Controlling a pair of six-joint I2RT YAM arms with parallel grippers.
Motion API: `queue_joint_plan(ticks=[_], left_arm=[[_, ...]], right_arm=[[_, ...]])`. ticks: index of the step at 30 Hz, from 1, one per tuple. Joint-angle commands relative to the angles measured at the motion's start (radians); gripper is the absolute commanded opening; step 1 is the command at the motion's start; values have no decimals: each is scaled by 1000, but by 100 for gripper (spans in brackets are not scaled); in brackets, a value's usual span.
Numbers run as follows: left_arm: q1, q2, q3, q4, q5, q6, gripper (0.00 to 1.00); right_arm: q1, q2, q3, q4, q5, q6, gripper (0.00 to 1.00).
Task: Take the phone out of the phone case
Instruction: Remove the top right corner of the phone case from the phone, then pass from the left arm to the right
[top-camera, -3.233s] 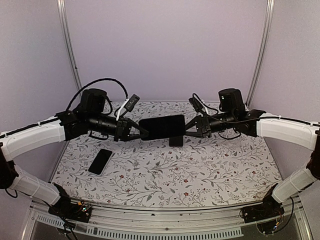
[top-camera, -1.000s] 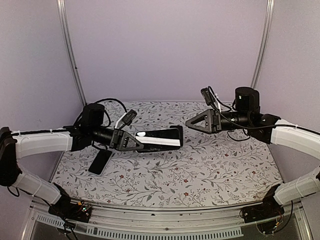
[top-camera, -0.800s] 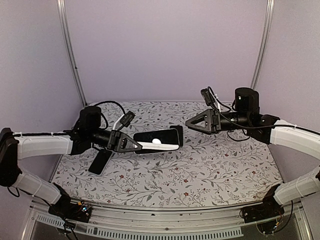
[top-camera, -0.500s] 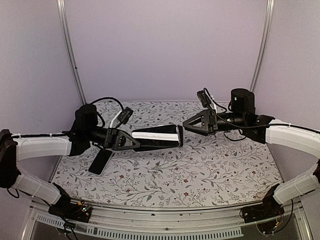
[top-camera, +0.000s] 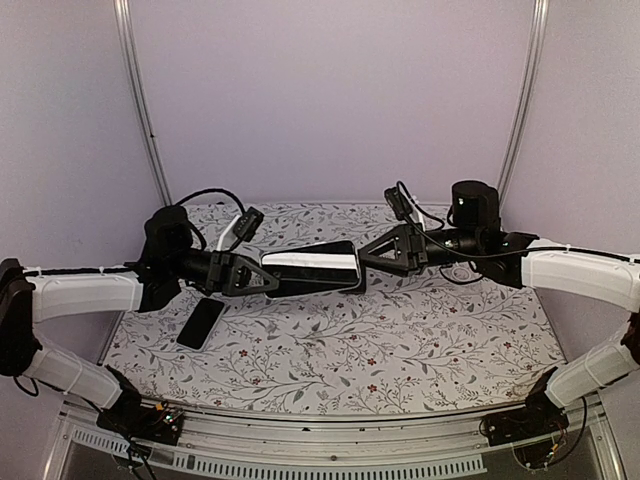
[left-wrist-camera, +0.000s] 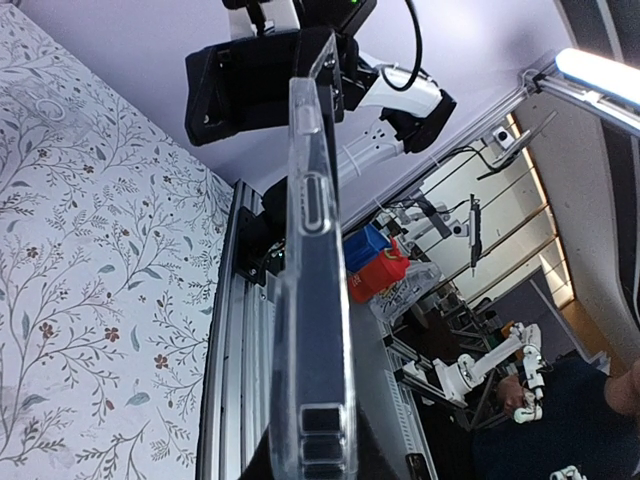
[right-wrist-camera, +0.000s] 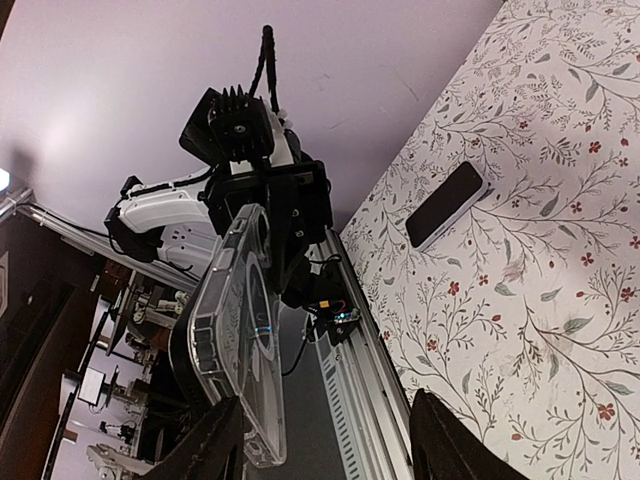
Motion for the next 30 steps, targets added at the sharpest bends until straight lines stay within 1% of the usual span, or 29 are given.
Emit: queue_joint_plan(ticks=[1, 8, 17, 22, 30], left_arm=[[13, -3, 24, 92, 19, -9, 0], [13, 12, 27, 115, 14, -27, 0], [30, 22, 15, 128, 12, -35, 0], [38, 22, 11, 132, 14, -43, 0], [41, 25, 11, 158, 15, -58, 0]], right_arm=[[13, 9, 20, 35, -8, 2, 59], [31, 17, 20, 34, 0, 1, 59], [18, -58, -11, 9, 76, 0, 59], [21, -78, -9, 2, 67, -6, 60], [47, -56, 6, 0, 60, -15, 62]])
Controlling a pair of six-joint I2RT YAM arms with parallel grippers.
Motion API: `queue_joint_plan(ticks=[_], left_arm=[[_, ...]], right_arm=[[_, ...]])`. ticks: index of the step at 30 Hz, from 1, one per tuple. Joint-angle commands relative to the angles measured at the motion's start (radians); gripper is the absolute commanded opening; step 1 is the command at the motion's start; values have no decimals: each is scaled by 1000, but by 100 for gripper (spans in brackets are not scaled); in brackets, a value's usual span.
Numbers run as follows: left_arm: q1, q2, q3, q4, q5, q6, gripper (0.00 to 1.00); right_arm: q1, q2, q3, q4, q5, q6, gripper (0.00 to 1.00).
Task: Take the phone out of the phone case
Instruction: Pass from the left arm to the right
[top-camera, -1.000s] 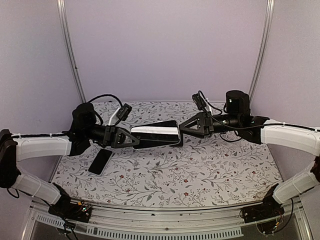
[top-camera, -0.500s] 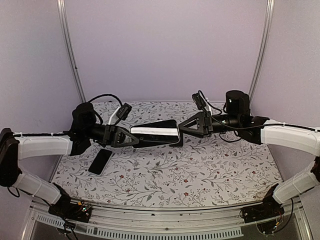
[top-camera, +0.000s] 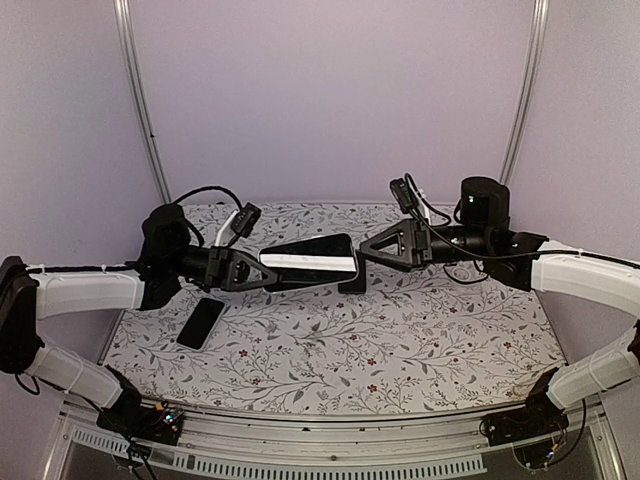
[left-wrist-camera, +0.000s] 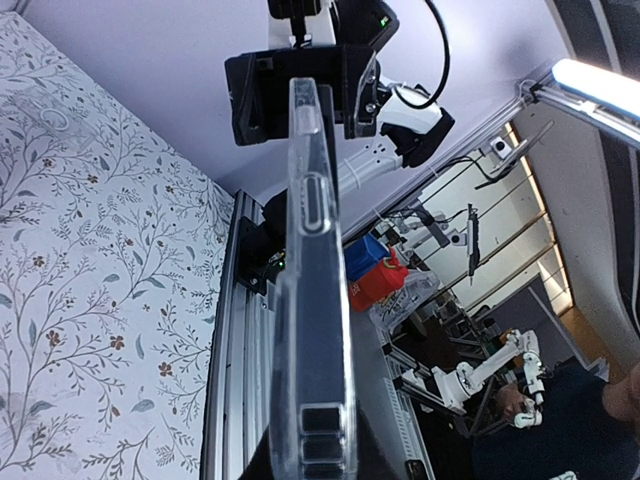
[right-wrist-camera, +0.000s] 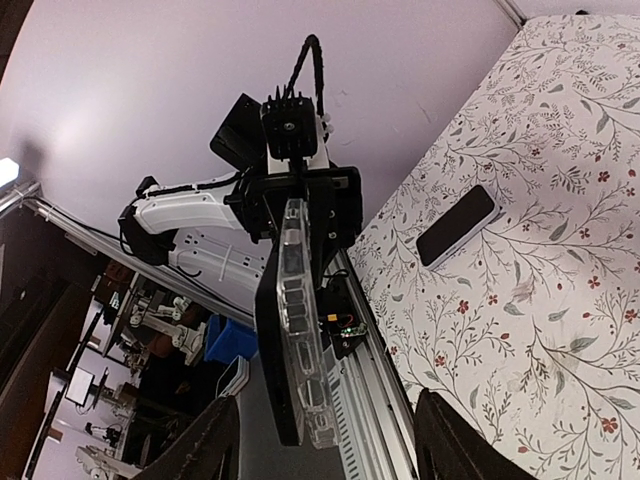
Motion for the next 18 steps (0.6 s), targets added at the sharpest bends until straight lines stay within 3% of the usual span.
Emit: queue_joint_plan(ticks=[1, 18], left_arm=[[15, 4, 11, 92, 5, -9, 0], [3, -28, -8, 212, 51, -84, 0]], right_arm=[[18, 13, 11, -5, 3, -15, 62], [21, 45, -4, 0, 14, 5, 60]])
